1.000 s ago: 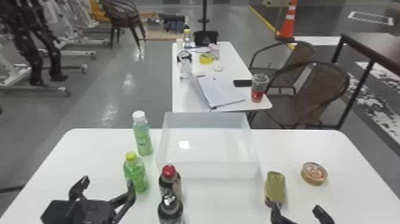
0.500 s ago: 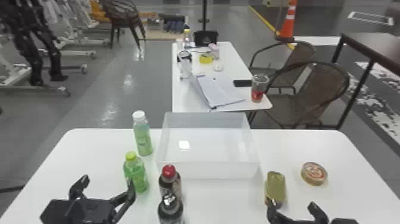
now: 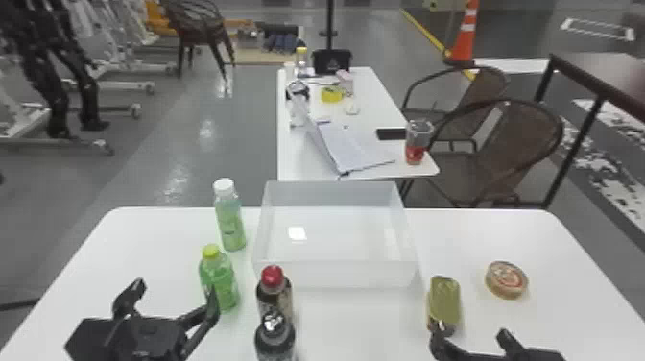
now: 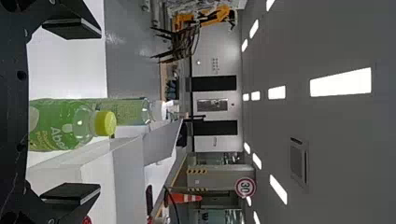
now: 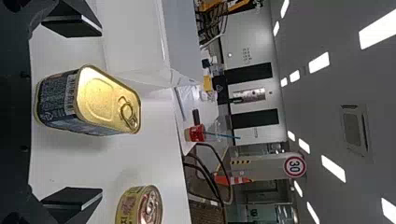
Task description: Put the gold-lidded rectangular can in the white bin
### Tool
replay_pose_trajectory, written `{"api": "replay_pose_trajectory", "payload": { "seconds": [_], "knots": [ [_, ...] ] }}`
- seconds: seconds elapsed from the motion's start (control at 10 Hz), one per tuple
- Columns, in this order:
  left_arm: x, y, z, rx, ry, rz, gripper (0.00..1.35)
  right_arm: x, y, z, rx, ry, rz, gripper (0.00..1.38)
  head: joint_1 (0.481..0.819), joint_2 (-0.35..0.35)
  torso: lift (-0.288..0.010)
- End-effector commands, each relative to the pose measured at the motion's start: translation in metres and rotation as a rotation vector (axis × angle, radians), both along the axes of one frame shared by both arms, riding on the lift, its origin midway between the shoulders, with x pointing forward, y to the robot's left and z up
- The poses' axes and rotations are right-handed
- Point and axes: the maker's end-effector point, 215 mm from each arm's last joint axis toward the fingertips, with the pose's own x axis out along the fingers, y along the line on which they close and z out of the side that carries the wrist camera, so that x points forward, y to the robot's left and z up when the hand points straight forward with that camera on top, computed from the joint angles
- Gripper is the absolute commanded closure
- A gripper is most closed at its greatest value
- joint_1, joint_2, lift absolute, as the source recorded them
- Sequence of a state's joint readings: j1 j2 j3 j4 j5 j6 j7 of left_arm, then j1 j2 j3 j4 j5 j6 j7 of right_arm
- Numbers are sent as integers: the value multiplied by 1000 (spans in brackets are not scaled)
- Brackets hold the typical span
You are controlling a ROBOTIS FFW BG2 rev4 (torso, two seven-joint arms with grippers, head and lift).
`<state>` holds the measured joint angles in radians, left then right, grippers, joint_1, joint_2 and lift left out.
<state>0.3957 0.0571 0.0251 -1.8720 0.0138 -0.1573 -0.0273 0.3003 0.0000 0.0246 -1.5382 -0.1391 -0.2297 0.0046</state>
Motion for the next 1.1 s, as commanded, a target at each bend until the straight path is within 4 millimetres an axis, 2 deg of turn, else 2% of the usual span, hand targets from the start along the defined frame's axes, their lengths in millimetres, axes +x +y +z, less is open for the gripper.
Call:
{"api": "replay_pose_trajectory", "payload": {
  "seconds": [0.0, 0.5, 1.0],
  "knots": [
    [1, -1, 1, -4, -3, -2, 140, 3, 0, -9, 8, 17, -3, 91, 549, 0, -100],
    [2, -3, 2, -12, -15, -13, 142, 23, 4, -29, 11, 55, 27, 91, 549, 0, -100],
    [2, -3, 5, -23, -32, -16, 142, 45, 13, -26, -9, 44, 66, 91, 549, 0, -100]
  ]
}}
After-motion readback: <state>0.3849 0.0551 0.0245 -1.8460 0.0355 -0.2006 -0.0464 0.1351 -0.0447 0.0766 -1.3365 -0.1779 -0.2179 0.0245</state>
